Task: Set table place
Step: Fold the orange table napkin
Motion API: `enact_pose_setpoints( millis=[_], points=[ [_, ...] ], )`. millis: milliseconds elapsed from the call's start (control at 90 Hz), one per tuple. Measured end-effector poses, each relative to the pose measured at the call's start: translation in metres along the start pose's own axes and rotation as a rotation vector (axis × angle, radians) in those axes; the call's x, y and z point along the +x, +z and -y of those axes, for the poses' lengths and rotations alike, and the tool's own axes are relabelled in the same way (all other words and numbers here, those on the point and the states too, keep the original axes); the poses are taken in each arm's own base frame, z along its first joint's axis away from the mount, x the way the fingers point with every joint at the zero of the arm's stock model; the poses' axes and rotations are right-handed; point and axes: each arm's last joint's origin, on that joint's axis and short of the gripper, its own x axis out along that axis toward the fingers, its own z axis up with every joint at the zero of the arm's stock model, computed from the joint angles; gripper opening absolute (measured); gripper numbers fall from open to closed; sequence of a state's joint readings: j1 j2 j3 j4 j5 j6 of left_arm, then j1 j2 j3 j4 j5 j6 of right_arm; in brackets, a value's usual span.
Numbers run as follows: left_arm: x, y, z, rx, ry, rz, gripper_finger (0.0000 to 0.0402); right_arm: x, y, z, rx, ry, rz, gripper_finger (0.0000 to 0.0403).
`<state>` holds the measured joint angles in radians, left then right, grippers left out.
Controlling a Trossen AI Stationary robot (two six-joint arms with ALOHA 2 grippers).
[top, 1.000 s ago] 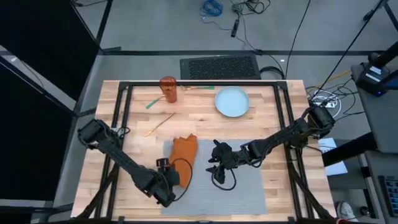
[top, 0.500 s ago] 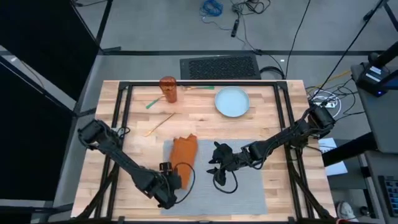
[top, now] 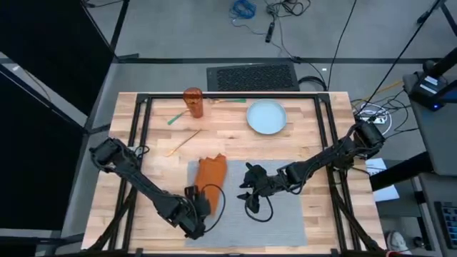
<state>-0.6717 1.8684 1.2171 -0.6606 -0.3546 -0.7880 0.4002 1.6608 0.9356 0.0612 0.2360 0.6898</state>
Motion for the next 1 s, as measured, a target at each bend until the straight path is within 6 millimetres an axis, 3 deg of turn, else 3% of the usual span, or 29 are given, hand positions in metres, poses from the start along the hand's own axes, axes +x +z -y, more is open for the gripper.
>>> enact_pose_setpoints(
  millis=[233, 500, 1000],
  points=[
    [0.03, -0.005, 0.009, -0.033, -0.002, -0.037, 0.0274, -0.001, -0.001, -0.004, -0.022, 0.019, 0.009, 0.0203],
    [0.028, -0.002, 0.012, -0.055, 0.028, -0.001, 0.0274, -0.001, 0.0, -0.004, -0.031, 0.028, 0.021, 0.0203],
    [0.031, 0.003, -0.002, -0.059, 0.139, 0.016, 0.0274, -0.003, -0.003, -0.01, -0.032, 0.046, 0.022, 0.0203]
  ],
)
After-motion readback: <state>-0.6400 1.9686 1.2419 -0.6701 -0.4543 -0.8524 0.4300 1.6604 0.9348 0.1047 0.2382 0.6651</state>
